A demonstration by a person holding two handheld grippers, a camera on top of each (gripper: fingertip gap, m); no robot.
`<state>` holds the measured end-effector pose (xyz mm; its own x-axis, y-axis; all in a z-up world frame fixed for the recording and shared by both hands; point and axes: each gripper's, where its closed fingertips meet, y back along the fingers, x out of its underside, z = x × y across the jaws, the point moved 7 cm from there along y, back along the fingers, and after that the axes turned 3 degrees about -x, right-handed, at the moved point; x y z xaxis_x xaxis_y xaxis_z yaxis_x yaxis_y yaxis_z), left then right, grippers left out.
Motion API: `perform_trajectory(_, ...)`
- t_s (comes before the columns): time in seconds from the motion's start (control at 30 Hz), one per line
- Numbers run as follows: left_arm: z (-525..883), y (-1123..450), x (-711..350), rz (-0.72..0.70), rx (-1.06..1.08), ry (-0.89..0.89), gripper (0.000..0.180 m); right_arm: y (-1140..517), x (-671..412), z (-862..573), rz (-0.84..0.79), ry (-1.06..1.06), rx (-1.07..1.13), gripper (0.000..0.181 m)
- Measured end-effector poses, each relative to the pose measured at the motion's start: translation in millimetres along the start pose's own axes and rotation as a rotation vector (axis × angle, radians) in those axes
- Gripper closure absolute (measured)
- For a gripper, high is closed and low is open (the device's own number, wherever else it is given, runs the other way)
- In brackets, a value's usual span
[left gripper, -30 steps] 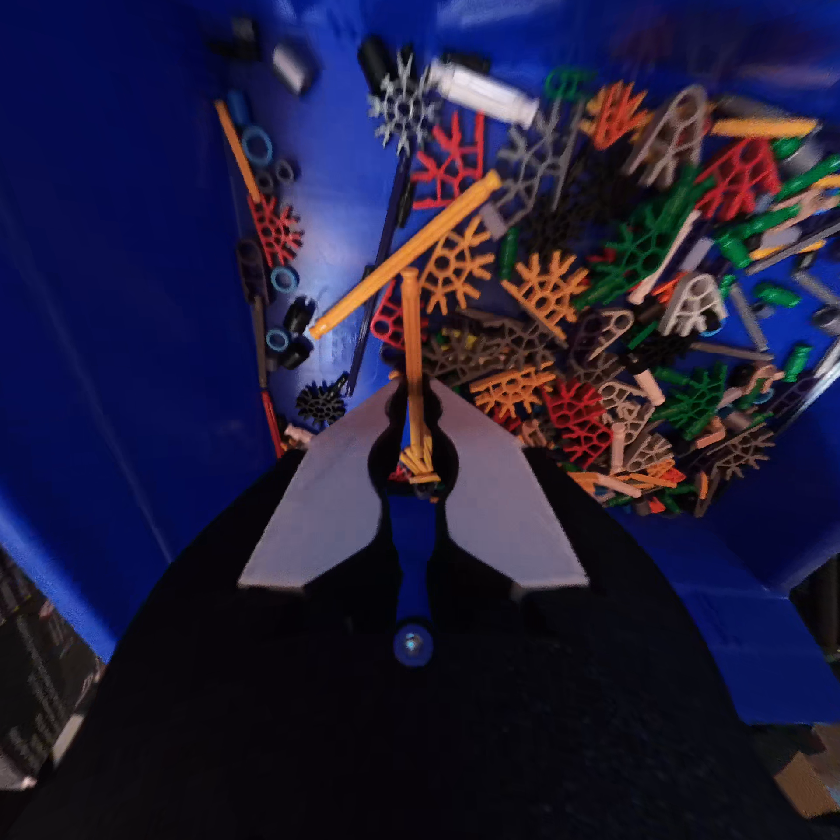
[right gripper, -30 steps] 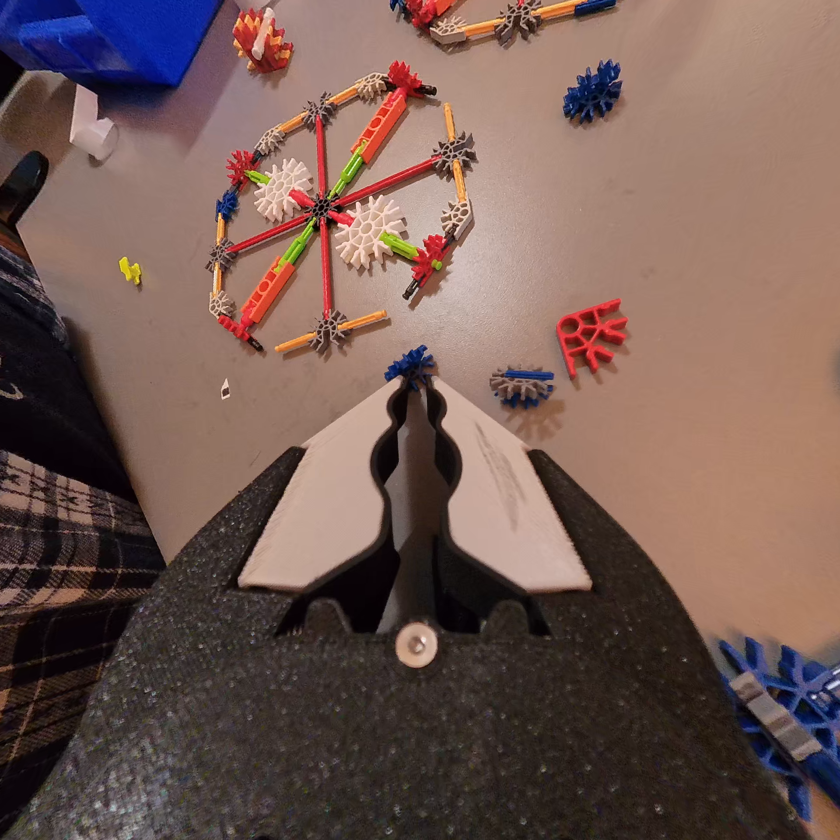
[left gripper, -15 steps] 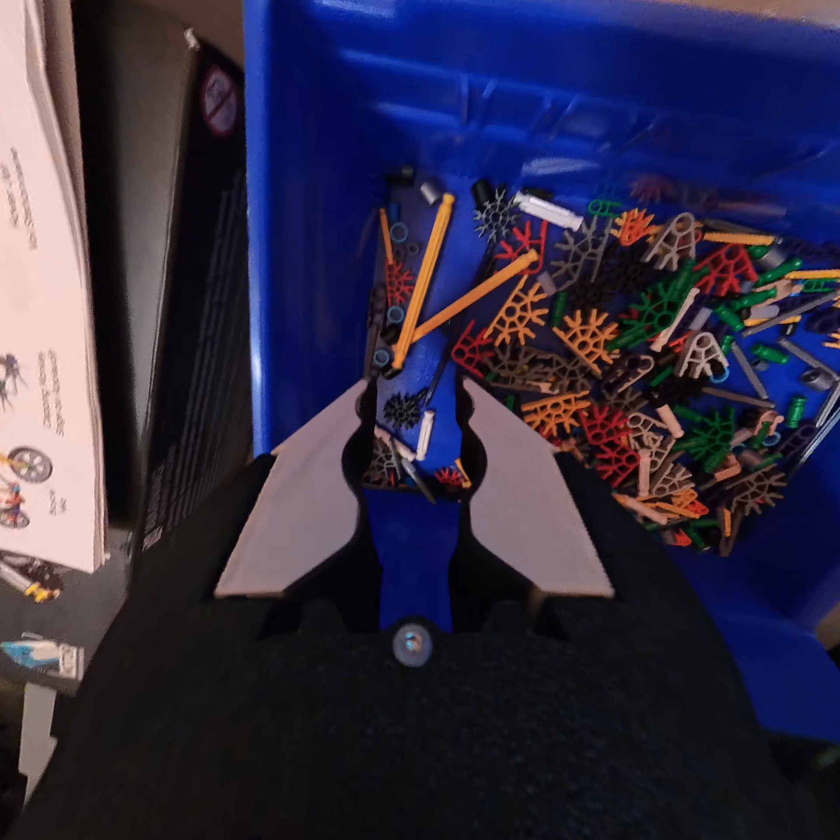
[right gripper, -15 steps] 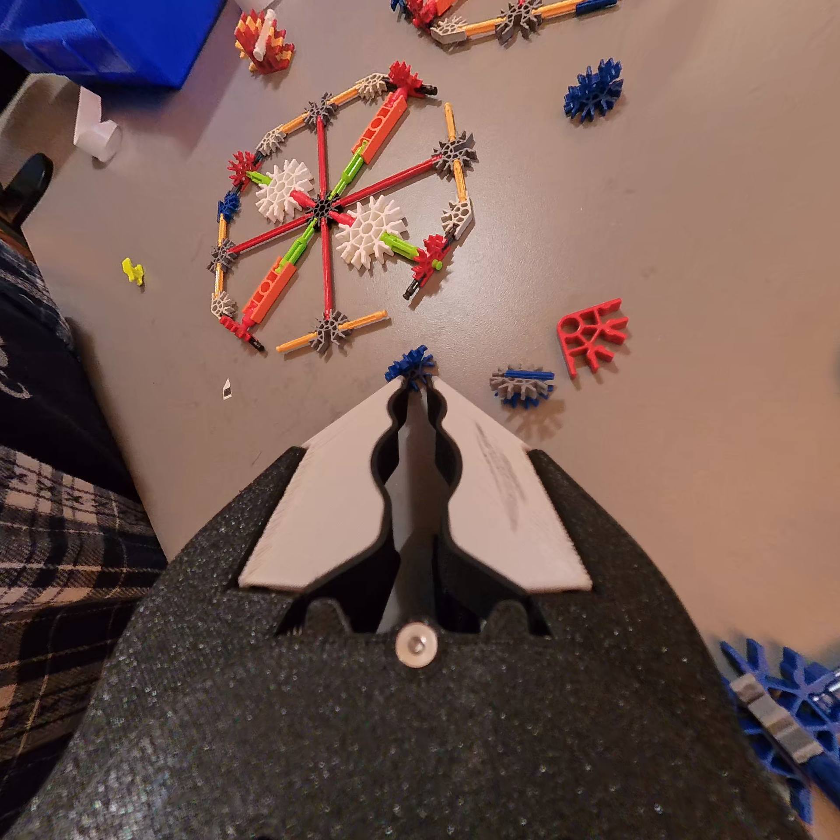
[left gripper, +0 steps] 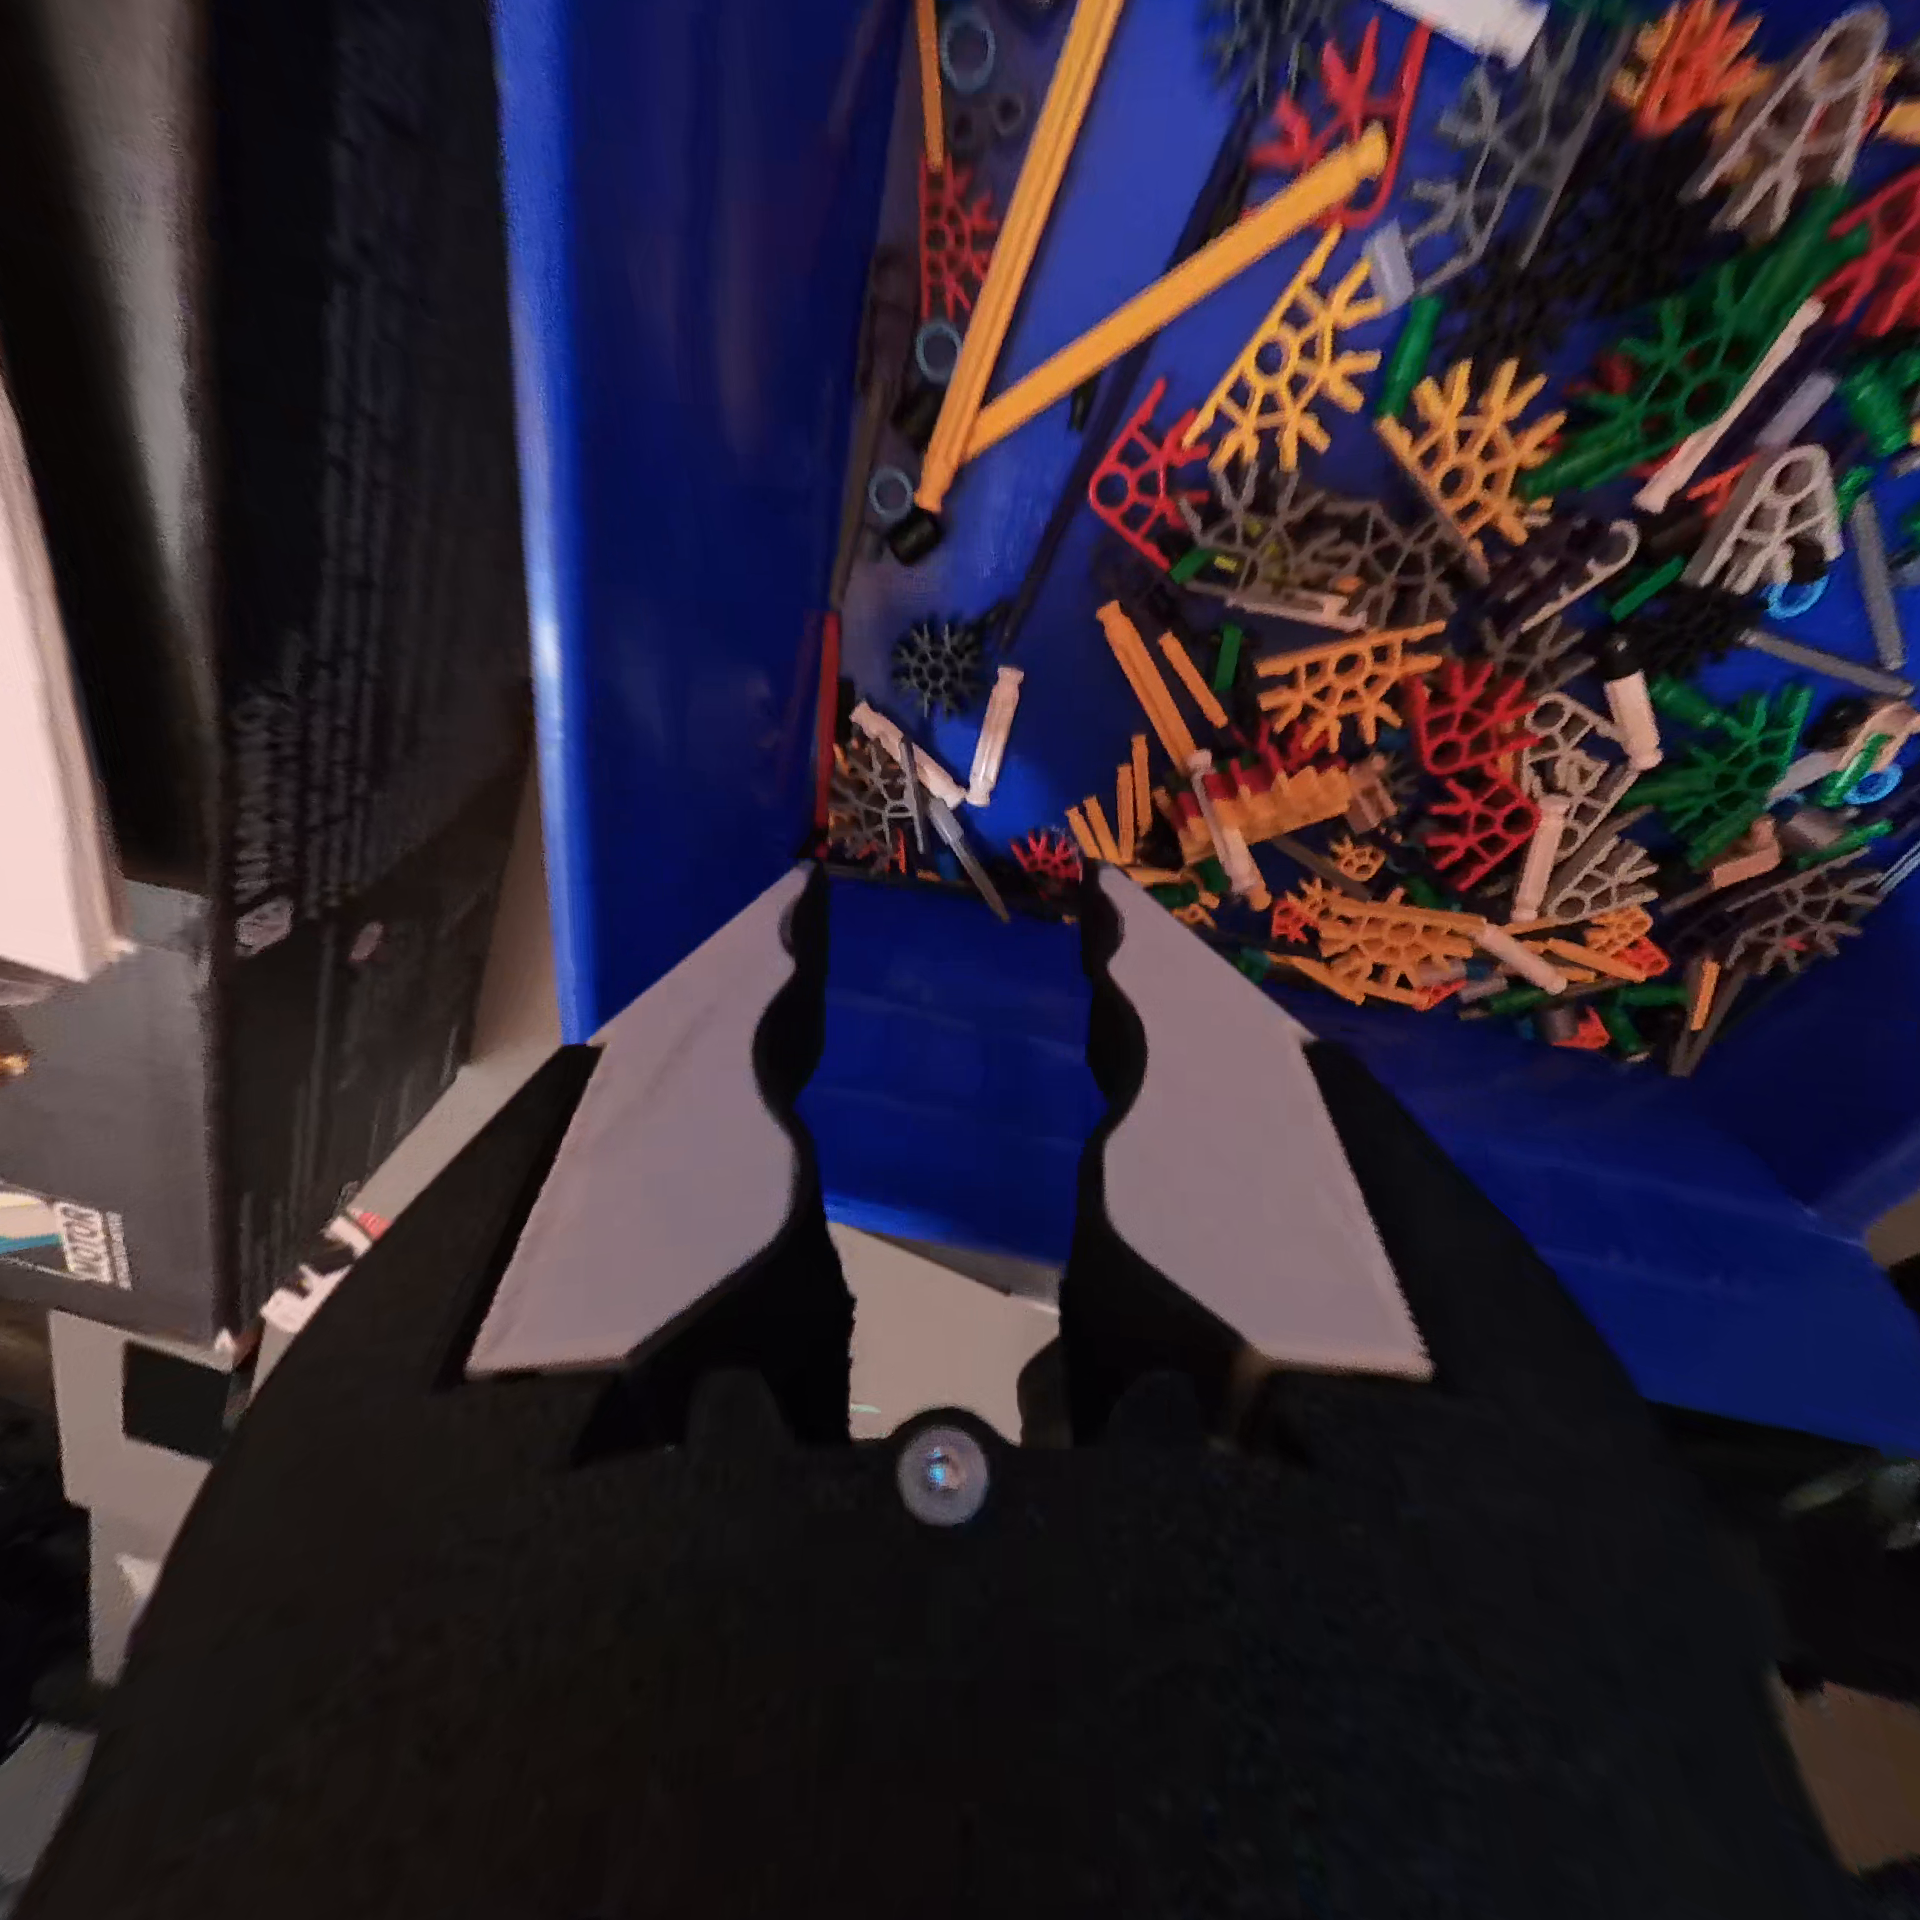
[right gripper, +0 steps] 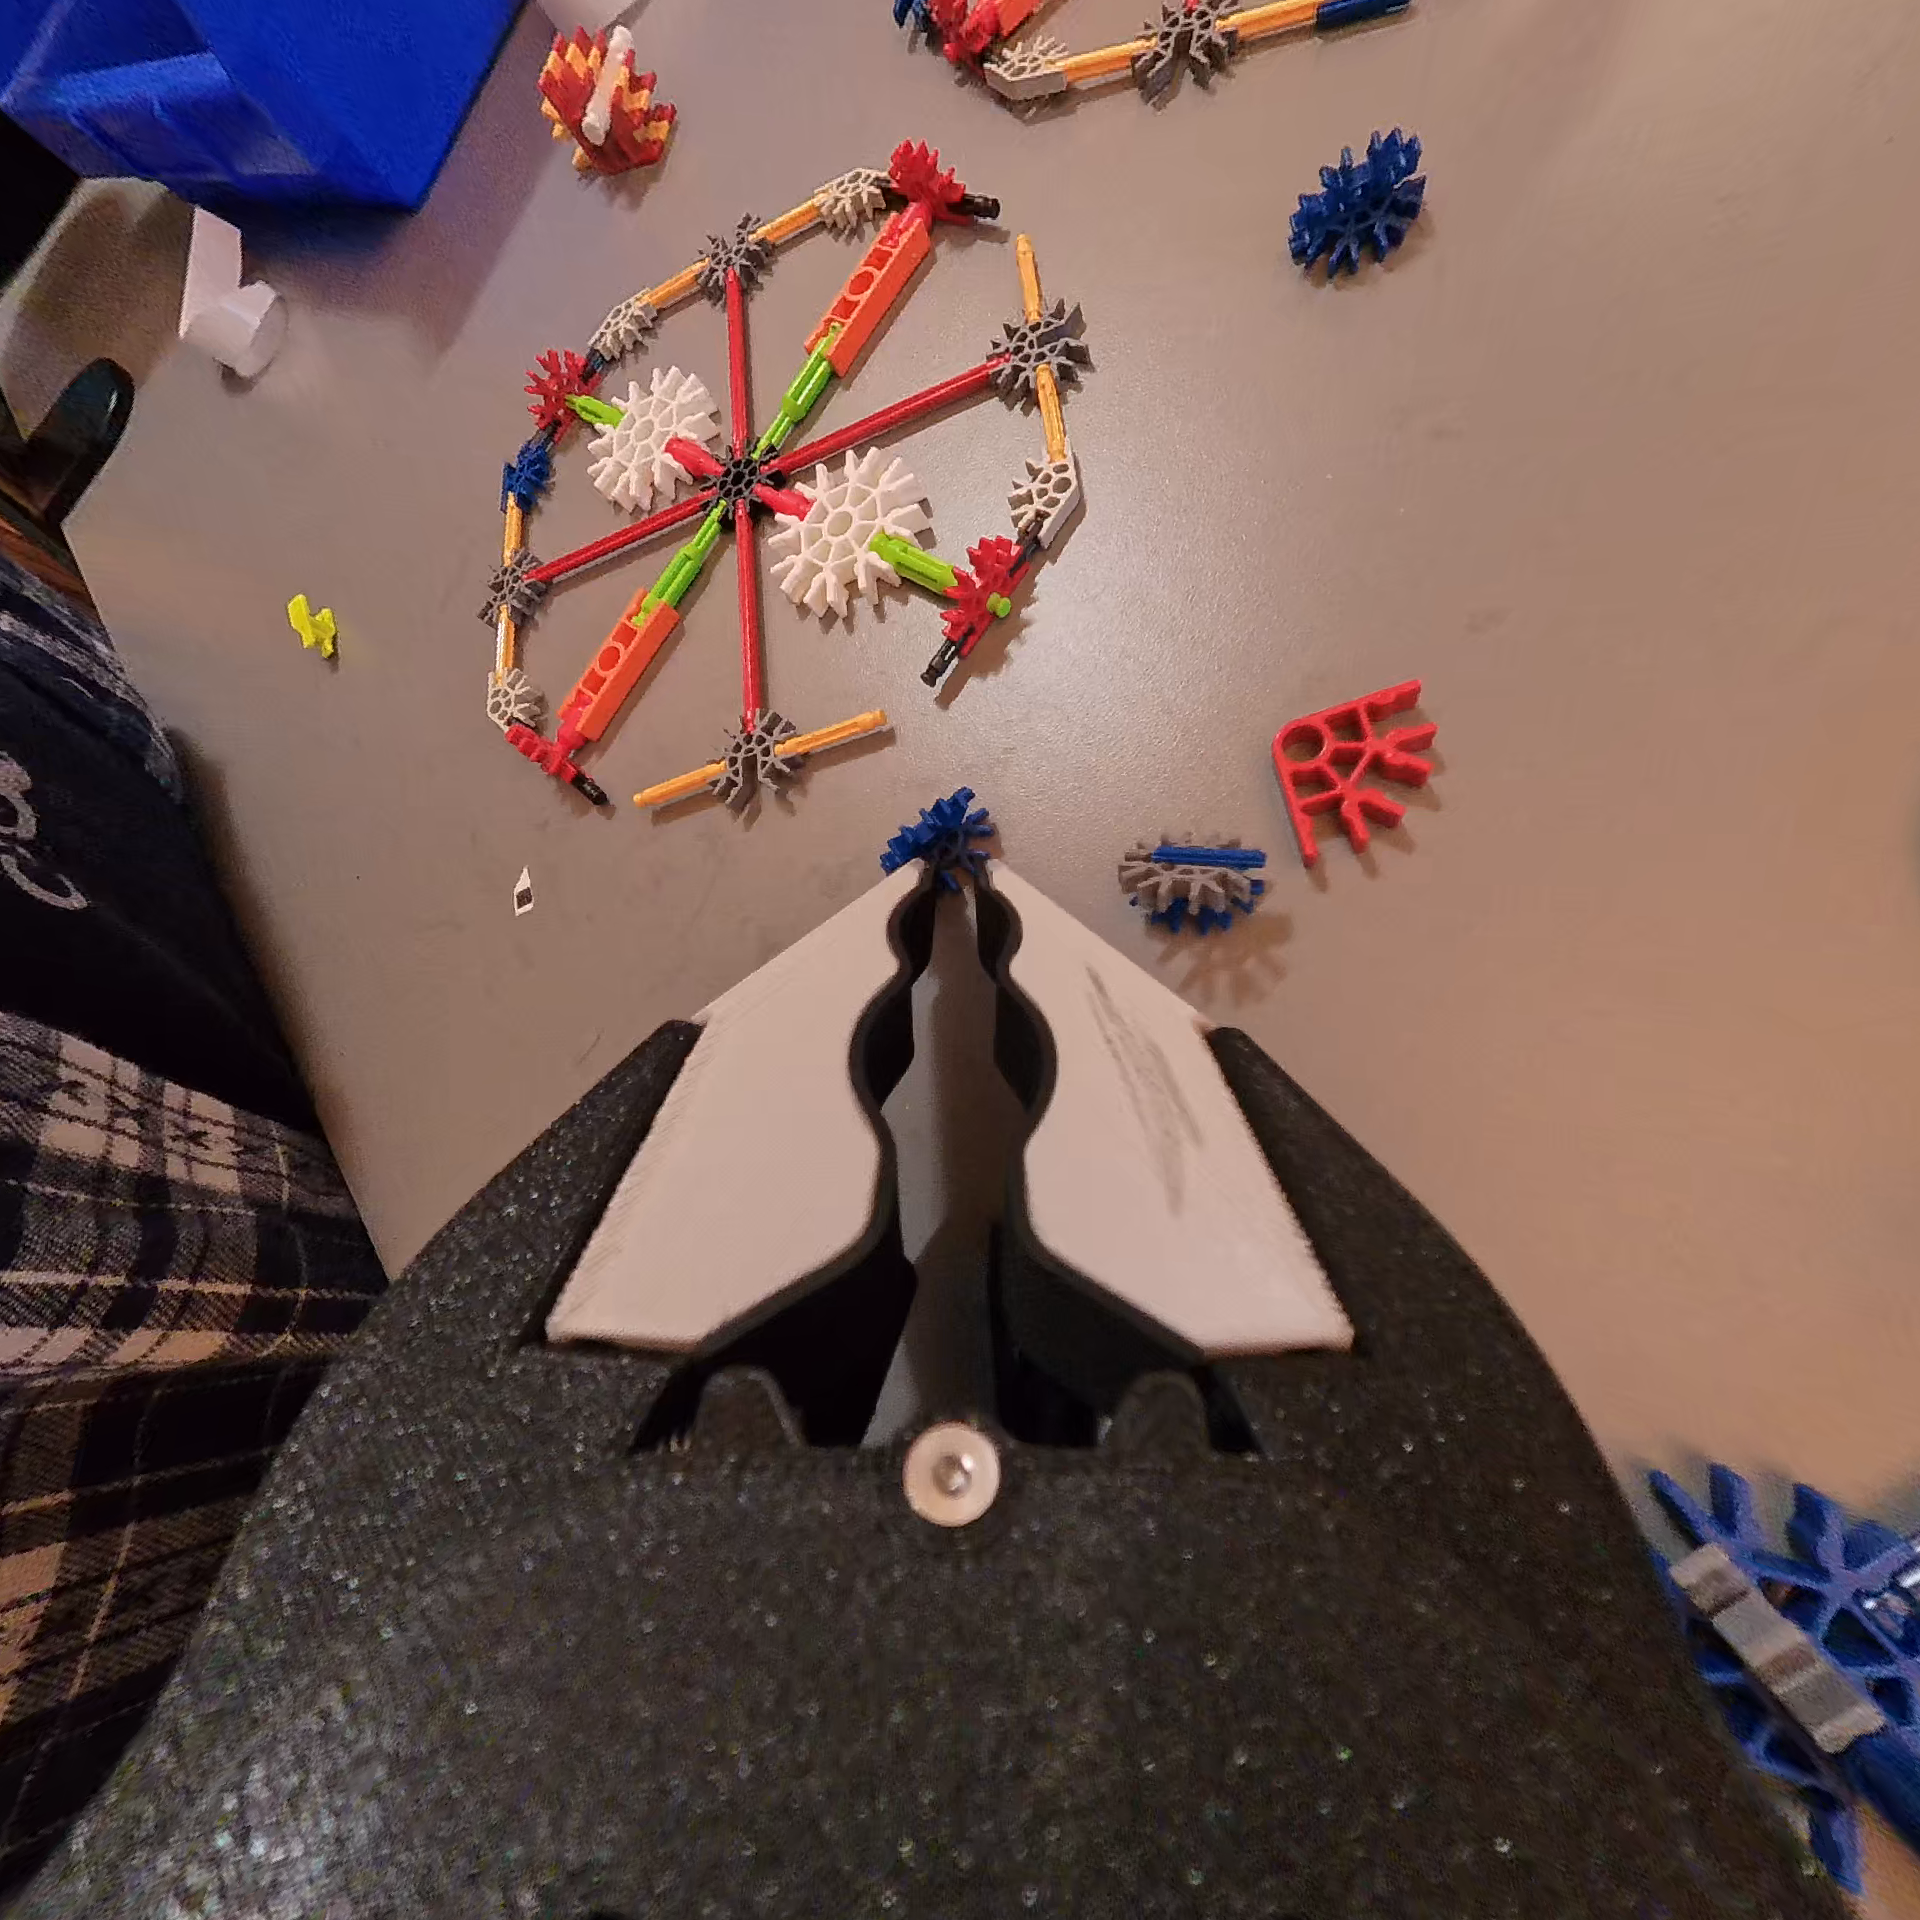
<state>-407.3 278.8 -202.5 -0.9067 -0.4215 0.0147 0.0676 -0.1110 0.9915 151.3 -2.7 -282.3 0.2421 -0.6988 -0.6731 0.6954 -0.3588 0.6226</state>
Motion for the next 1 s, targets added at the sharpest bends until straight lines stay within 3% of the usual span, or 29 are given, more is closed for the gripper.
perform_trajectory(0.33,-32,-16,1,0.190,0.079,-0.119,0.119,0,0,0,0.000,0.007,0.006,0.175)
perform_trajectory(0.67,-51,-51,3,0.395,0.055,-0.240,0.125,0,0,1,0.000,0.010,0.008,0.175)
perform_trajectory(0.9,-44,-45,-23,0.209,0.107,-0.190,0.166,0,0,1,0.000,0.012,0.009,0.174)
perform_trajectory(1.0,-36,-36,-41,0.071,0.073,-0.168,0.171,0,0,1,0.000,0.013,0.010,0.174)
